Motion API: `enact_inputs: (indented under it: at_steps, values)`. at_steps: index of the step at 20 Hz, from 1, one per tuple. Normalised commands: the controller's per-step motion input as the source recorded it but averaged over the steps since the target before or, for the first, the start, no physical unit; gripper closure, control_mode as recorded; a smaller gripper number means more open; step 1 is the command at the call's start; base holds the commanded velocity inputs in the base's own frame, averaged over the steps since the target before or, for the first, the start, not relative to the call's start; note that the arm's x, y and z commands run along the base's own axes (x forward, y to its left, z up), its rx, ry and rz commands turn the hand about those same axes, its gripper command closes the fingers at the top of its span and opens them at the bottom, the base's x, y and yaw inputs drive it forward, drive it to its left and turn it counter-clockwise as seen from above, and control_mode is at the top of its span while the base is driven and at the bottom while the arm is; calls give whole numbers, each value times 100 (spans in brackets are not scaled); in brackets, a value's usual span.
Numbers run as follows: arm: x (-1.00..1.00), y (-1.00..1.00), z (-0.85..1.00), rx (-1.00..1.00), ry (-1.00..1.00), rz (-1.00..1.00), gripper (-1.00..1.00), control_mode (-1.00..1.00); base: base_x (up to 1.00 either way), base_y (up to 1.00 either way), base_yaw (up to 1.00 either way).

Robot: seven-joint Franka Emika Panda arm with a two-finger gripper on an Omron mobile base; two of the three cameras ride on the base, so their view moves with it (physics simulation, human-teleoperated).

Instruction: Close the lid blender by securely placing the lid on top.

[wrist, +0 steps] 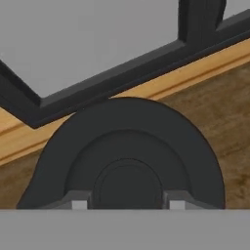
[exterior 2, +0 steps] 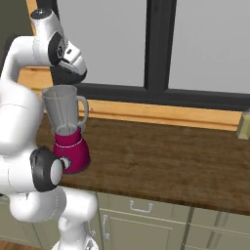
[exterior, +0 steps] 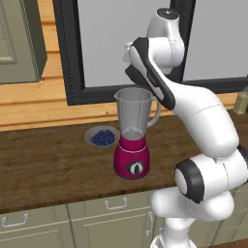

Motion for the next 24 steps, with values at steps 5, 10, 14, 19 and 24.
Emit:
enact_inputs:
  at_steps: [5,10,14,19,24]
  values:
    - [42,40,0,0,19,11,100,-100,0,0,0]
    - [13,34,0,-1,18,9,100,-100,0,0,0]
    - [0,24,-6,-1,4,5,100,-100,0,0,0]
    - [-16,2,-17,-13,6,4,100,-100,0,0,0]
    - [-43,0,-2,-11,2,1,100,-100,0,0,0]
